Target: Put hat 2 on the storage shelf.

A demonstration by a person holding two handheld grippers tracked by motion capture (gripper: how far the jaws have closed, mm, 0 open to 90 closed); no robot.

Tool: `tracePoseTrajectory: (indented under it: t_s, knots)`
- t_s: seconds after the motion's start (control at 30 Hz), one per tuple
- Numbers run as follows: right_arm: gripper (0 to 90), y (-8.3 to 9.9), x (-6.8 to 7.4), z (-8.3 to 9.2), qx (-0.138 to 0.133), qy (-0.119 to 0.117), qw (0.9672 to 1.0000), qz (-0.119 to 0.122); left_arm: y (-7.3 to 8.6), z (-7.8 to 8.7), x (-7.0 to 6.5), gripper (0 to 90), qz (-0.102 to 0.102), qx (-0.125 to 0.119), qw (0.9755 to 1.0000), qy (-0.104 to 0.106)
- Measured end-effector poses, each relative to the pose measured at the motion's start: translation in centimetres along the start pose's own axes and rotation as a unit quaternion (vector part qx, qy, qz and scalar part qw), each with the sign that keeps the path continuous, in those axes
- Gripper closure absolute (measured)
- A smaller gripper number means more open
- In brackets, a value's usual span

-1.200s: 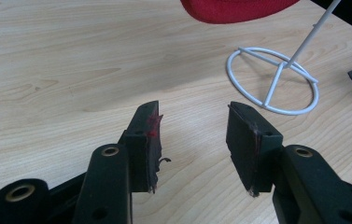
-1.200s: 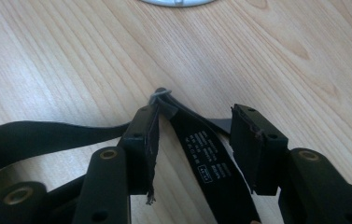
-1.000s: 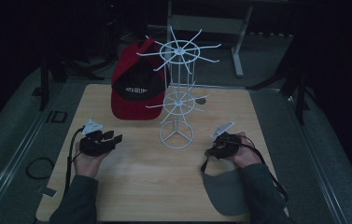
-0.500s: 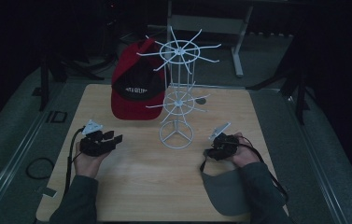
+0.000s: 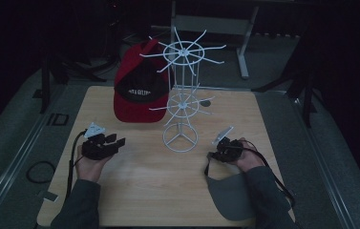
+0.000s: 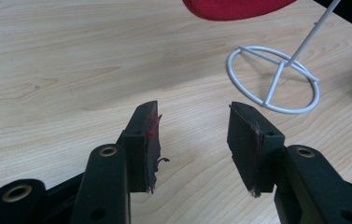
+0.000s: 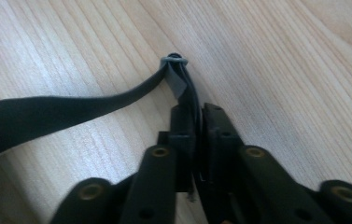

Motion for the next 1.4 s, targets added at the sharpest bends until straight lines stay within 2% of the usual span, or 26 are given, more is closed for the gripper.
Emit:
tracePoseTrajectory:
  t_s: [0.27,0.6,0.77,0.8,0.83,1.0,1.1,1.13,1.17,1.4]
  knots:
    - [88.0,-0.2,0.1,0.5,-0.019,0.011,0.9997,-0.013,0.3,-0.2,0.2,54.1,0.003,0.002,1.0000,-0.003]
    - [88.1,-0.9,-0.4,2.3,-0.065,0.037,0.9968,-0.030,0.4,-0.3,0.3,52.8,0.004,0.000,1.0000,-0.007]
    - [88.2,-1.1,-1.0,3.6,-0.096,0.051,0.9931,-0.046,0.8,-0.6,0.3,51.6,-0.001,-0.002,0.9998,-0.020]
    - [88.2,-1.1,-1.0,3.6,-0.096,0.051,0.9931,-0.046,0.8,-0.6,0.3,51.7,-0.001,-0.002,0.9998,-0.020]
    - [88.2,-1.2,-1.1,4.1,-0.105,0.055,0.9916,-0.051,1.2,-0.6,0.1,51.7,-0.001,-0.010,0.9999,-0.013]
    - [88.2,-1.5,-1.4,5.1,-0.121,0.067,0.9891,-0.052,1.7,-0.9,0.1,51.4,-0.011,-0.003,0.9997,-0.022]
    - [88.2,-1.8,-1.6,6.1,-0.136,0.079,0.9861,-0.055,1.9,-1.1,0.2,50.9,-0.018,-0.001,0.9994,-0.029]
    - [88.2,-1.8,-1.6,6.1,-0.136,0.079,0.9861,-0.055,1.9,-1.1,0.2,50.8,-0.018,-0.001,0.9994,-0.029]
    - [88.2,-2.0,-1.7,6.6,-0.143,0.085,0.9844,-0.057,2.1,-1.3,0.3,50.6,-0.018,0.001,0.9994,-0.031]
    - [88.2,-2.6,-1.9,8.3,-0.163,0.100,0.9799,-0.056,2.8,-1.3,0.5,50.3,-0.016,-0.004,0.9992,-0.036]
Point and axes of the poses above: each handheld gripper's, and its own axes: z roughly backward along the jaws, y roughly out of its underside, x roughly to its left, the point moved 7 cm from there along -z, roughly forward along the jaws, and after that the axes turned 12 degrees about z, right-handed, at the moved point
